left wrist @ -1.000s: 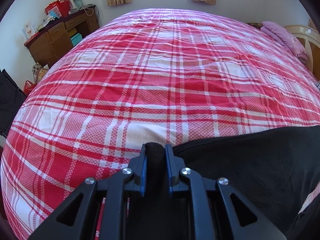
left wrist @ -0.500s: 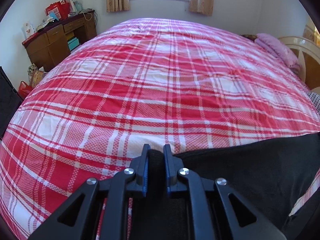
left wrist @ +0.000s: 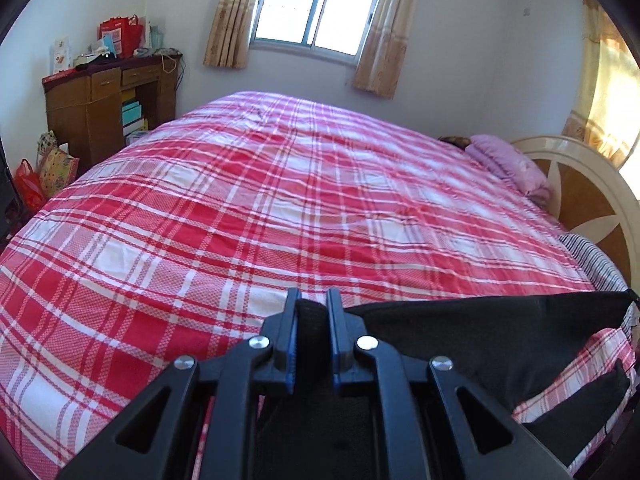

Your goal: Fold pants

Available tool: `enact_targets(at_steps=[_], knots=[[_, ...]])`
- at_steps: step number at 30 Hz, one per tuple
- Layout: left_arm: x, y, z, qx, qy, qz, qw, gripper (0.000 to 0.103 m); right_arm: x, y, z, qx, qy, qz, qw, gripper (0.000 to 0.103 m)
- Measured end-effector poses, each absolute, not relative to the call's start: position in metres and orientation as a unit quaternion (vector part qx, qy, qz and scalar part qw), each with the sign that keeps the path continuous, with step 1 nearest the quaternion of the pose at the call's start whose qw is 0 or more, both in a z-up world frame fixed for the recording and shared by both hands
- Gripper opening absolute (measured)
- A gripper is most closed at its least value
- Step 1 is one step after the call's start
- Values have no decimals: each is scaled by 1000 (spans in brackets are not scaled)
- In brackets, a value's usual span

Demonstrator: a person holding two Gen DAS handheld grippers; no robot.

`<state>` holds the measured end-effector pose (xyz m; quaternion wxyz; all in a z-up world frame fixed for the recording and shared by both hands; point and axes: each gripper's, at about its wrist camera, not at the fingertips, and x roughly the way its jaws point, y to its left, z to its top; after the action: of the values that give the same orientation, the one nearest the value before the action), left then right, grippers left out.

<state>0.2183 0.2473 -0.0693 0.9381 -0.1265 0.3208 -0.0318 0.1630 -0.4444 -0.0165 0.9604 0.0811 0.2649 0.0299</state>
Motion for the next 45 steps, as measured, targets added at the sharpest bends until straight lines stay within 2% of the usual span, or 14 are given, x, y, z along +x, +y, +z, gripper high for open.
enact_targets(at_steps=[10,19,25,26,27,28,29,35,37,39,44,45], knots=[[151,262,-69,-141,273,-62,949,13,73,-472,-31,132,255,32,957,2],[97,270,-106,-143,273,-85,948,13,12,-493,-60,145,304,-8,942,0],[87,265,-123,-118,274,-79,951,13,23,-426,-65,81,356,24,931,3],[87,265,-124,-117,271,-77,952,13,31,-403,-65,52,364,33,929,13],[87,265,-123,-118,267,-76,953,13,40,-372,-65,18,371,50,927,34],[86,265,-123,-121,264,-76,954,13,48,-339,-67,-9,377,80,923,48],[86,266,-122,-124,261,-76,954,13,54,-315,-68,-25,380,104,919,66],[82,271,-124,-147,246,-73,955,13,91,-146,-105,-156,403,220,875,65],[81,271,-126,-148,248,-73,955,13,96,-105,-120,-202,398,245,860,62],[80,272,-127,-153,247,-74,954,13,99,-71,-136,-254,389,247,850,53],[80,273,-127,-162,242,-76,954,14,103,-49,-155,-312,377,236,839,45],[81,272,-128,-161,242,-75,954,13,105,-51,-154,-305,378,237,841,38]])
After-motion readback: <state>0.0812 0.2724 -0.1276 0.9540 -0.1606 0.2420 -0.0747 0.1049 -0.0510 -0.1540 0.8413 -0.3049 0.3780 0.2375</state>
